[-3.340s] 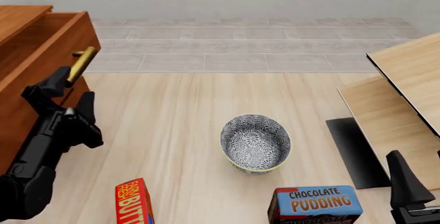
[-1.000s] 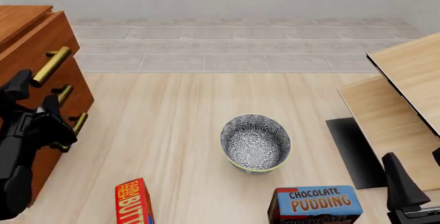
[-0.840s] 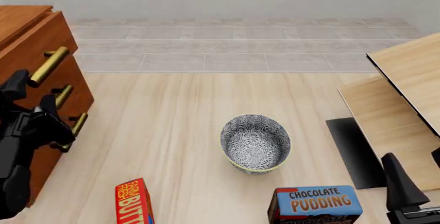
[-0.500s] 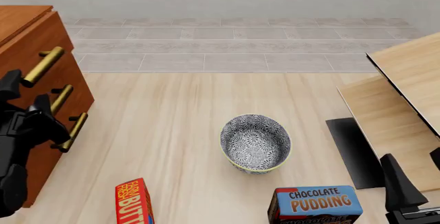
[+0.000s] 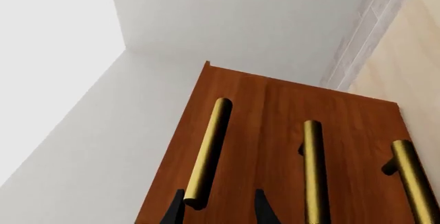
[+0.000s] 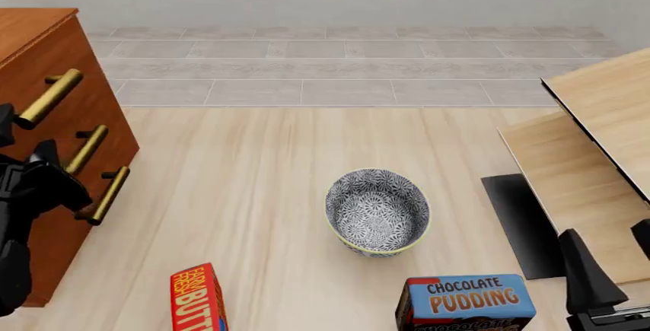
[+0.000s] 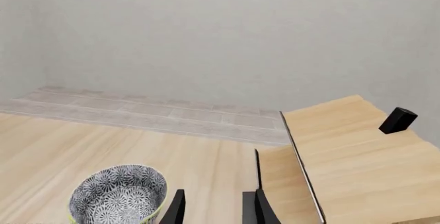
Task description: Close the top drawer of the cabinet.
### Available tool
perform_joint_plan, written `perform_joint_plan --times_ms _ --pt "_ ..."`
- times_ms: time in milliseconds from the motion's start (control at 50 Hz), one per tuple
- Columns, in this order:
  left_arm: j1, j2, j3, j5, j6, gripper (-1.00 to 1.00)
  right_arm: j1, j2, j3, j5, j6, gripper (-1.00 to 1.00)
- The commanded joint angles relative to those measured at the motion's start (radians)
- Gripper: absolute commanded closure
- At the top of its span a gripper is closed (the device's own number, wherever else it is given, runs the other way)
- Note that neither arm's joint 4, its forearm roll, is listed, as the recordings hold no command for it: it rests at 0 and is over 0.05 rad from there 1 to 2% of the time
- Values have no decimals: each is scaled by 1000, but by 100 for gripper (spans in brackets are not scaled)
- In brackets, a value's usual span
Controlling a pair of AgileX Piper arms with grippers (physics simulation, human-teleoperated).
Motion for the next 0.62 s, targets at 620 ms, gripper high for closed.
perform_joint_plan --times_ms 620 --pt "243 -7 55 3 -72 -100 18 0 -8 7 -1 -100"
